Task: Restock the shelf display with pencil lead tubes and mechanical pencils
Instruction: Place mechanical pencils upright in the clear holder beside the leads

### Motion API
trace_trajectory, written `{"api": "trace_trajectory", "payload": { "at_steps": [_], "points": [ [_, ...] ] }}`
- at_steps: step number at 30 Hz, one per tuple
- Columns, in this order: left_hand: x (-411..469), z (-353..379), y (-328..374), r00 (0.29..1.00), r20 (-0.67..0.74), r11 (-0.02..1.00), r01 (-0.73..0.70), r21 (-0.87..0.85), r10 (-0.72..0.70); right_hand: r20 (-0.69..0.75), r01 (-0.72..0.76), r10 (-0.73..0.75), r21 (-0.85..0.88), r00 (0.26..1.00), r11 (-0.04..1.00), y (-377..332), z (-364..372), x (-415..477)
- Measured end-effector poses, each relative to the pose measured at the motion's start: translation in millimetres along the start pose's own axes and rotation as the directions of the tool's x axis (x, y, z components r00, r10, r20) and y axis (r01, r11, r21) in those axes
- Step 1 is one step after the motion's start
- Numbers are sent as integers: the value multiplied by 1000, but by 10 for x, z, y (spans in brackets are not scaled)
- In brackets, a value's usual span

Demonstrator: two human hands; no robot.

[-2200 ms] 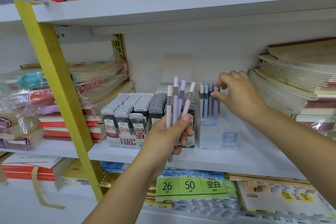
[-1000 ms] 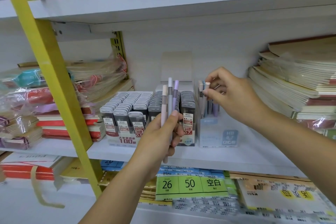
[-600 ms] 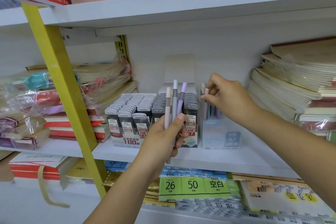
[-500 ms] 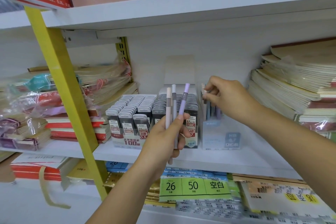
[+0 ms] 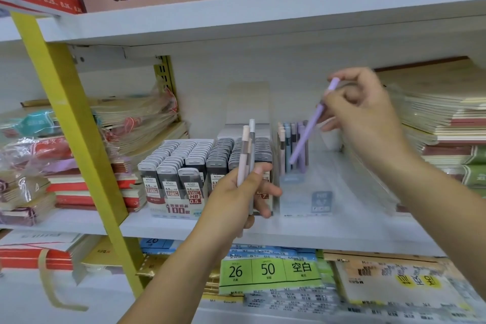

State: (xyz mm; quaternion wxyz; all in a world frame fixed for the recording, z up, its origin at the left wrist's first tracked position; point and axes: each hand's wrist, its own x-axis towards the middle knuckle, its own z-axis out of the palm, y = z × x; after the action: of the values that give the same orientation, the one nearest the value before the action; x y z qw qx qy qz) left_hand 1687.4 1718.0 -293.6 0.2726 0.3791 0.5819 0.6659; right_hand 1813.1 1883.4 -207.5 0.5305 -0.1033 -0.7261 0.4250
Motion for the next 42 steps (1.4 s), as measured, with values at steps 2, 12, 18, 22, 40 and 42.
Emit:
{"api": "trace_trajectory", "payload": {
  "at_steps": [2, 12, 18, 22, 40, 42],
  "points": [
    [10, -17, -7, 1000, -13, 1000, -12, 26, 13, 45, 86, -78, -224, 996, 971, 101, -119, 78],
    [45, 3, -48, 1000, -29, 1000, -1, -21, 1, 249, 228, -109, -518, 962, 825, 484, -57, -58],
    [44, -33, -57, 1000, -16, 1000, -5, -15, 5, 277, 248, -108, -541, 955, 804, 430, 15, -66],
    [29, -48, -60, 1000, 3, 1000, -9, -20, 9, 271, 229, -79, -586, 959, 777, 486, 32, -27],
    [0, 12, 31, 981, 192, 999, -6, -32, 12, 341, -191, 145, 107, 929, 976, -61, 326, -271],
    [-2, 18, 39, 984, 176, 1000, -9, -21, 13, 213, -191, 151, 178, 965, 965, -92, 252, -201]
  ]
}}
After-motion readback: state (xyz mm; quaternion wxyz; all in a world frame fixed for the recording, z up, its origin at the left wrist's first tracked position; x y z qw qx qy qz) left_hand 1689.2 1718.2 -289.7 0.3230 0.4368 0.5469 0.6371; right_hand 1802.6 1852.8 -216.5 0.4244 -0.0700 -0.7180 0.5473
